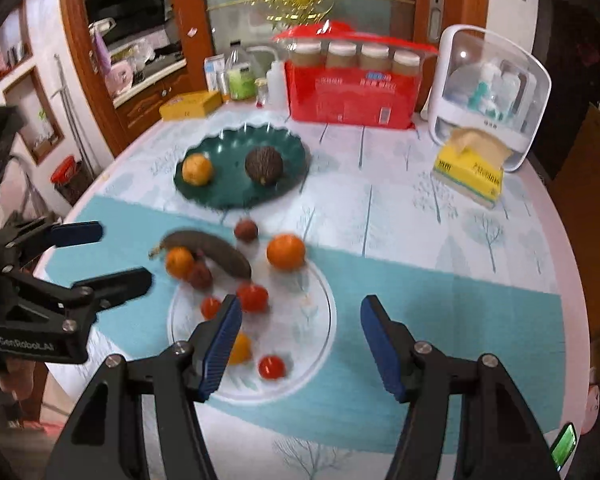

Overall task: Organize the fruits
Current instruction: 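Move both tools back toward the white plate of fruit, then grasp the small orange with the left tool while the right tool grasps a tomato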

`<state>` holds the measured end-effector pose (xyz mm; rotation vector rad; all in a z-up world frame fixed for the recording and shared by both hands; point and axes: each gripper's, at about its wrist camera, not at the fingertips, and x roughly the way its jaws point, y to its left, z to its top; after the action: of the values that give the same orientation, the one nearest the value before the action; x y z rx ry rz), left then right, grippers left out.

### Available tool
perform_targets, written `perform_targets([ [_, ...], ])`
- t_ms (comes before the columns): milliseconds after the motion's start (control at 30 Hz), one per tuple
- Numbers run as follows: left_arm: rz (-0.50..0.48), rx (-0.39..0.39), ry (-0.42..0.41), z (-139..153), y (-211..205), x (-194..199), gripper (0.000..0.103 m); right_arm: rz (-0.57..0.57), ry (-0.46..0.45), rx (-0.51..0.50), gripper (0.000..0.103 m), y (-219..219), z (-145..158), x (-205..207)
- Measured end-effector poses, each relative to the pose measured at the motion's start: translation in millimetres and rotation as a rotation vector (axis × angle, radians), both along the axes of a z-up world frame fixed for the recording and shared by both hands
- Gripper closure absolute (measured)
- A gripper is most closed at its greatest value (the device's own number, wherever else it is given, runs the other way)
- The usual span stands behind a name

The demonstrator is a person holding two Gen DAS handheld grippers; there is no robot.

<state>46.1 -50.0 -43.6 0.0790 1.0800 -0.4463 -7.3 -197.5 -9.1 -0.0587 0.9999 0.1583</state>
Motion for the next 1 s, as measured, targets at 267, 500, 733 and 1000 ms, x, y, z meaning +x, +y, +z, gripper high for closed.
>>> perform_targets([
  [267, -0.021, 0.034, 0.118, -57.3, -18.0, 3.3, 0.027, 0.067, 0.103, 0.011, 0.059, 3.6, -63.9, -19.0],
  [500, -0.031, 0.051, 0.157, -70.0, -31.4, 5.2, 0.033, 0.113, 0.153, 0.009, 0.061, 11.5, -92.8, -18.1],
  [733, -0.05, 0.067, 0.196, -80.7, -43.0, 9.4, 0.043, 0.137, 0.148, 0.026, 0.061, 16.8, -106.1, -10.9],
  [1000, -0.031, 0.047, 0.232, -88.8, -46.3, 17.8, 0.055, 0.127, 0.15, 0.05, 0.076, 18.0, -118.1, -4.5],
])
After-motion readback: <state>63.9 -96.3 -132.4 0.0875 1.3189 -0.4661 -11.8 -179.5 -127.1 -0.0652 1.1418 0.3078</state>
